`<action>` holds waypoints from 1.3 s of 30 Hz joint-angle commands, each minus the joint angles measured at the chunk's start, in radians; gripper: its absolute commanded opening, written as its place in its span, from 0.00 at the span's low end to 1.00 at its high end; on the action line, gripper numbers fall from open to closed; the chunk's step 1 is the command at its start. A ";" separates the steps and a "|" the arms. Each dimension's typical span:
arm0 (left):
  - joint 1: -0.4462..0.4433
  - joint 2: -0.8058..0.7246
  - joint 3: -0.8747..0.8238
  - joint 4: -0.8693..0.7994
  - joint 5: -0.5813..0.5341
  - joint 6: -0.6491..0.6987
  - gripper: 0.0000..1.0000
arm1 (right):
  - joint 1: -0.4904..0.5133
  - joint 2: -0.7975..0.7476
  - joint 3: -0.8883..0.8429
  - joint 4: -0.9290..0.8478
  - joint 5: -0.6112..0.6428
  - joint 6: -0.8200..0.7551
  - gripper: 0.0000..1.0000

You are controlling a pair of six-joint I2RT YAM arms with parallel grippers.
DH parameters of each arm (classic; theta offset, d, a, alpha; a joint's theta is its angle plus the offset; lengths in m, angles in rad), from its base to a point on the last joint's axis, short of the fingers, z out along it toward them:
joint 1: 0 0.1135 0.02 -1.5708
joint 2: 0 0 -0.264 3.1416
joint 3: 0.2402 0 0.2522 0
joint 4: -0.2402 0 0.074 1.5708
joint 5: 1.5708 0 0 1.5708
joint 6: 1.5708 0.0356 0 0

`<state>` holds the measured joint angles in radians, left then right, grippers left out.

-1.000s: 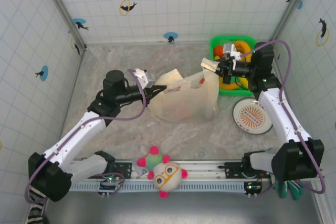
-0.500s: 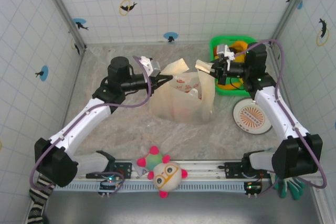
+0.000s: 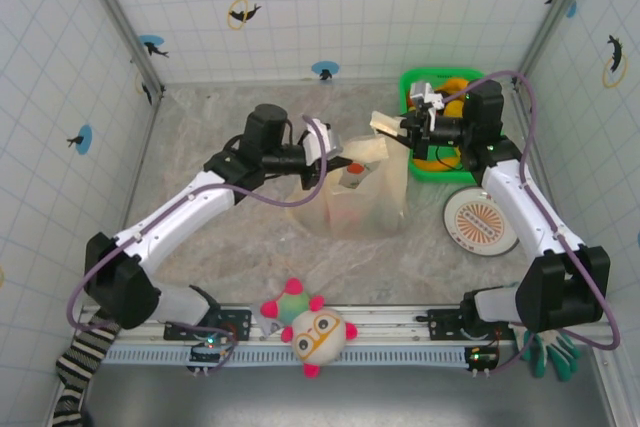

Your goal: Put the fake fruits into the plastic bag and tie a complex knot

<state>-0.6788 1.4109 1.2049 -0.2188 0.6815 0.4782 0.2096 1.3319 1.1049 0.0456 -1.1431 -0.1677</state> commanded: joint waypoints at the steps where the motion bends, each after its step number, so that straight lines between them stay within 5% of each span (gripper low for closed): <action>1: -0.032 0.051 0.080 -0.131 -0.100 0.088 0.00 | 0.003 0.006 0.052 -0.005 0.002 0.029 0.01; 17: -0.072 0.157 0.199 -0.155 -0.135 0.101 0.00 | 0.006 -0.004 0.075 -0.008 0.018 0.094 0.24; 23: -0.078 0.167 0.217 -0.153 -0.151 0.093 0.00 | 0.005 -0.032 0.071 -0.010 0.026 0.097 0.42; 32: -0.087 0.193 0.247 -0.152 -0.154 0.085 0.00 | -0.050 -0.132 0.028 -0.026 0.037 0.105 0.99; 39: -0.100 0.213 0.266 -0.149 -0.143 0.085 0.00 | -0.171 -0.253 -0.059 -0.038 0.043 0.129 0.99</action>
<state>-0.7719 1.6127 1.4345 -0.3565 0.5304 0.5529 0.0689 1.1179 1.0916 0.0063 -1.1000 -0.0551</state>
